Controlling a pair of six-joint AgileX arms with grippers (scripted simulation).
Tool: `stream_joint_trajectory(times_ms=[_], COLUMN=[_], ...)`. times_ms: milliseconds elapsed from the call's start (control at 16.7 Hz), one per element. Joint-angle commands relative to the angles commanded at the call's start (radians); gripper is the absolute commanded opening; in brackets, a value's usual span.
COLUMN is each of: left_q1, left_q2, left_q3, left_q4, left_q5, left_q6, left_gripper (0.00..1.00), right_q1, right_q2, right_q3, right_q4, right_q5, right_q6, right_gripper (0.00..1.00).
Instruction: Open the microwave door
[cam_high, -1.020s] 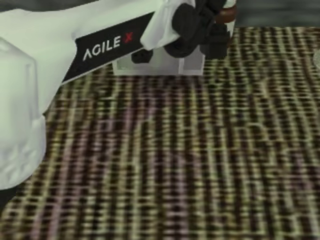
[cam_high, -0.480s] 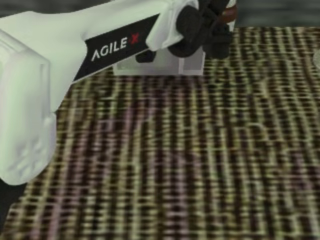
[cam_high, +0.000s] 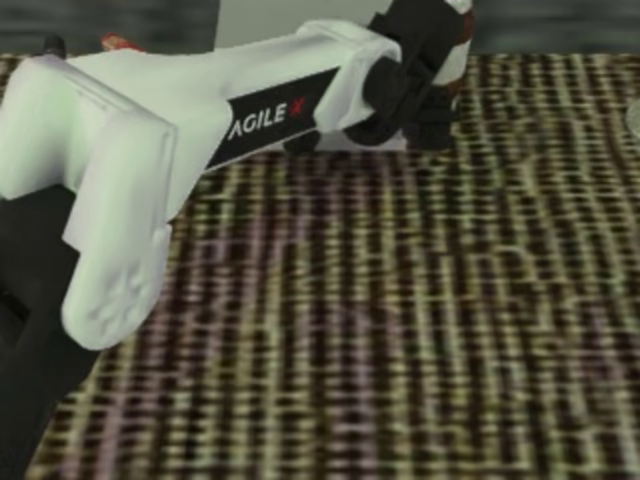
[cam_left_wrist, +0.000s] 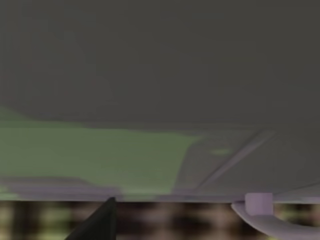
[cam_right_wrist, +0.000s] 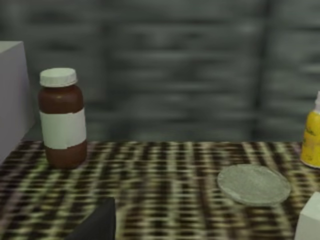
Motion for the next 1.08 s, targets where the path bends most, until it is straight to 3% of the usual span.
stream_joint_trajectory(times_ms=[60,840,1080], left_q1=[0.0,0.0,0.0], left_q2=[0.0,0.0,0.0], left_q3=[0.0,0.0,0.0], left_q4=[0.0,0.0,0.0], left_q5=[0.0,0.0,0.0], left_q6=[0.0,0.0,0.0], left_gripper=[1.0,0.02,0.0], right_q1=[0.0,0.0,0.0], right_q2=[0.0,0.0,0.0], right_q3=[0.0,0.0,0.0], right_q4=[0.0,0.0,0.0], right_q5=[0.0,0.0,0.0], right_q6=[0.0,0.0,0.0], right_gripper=[1.0,1.0,1.0])
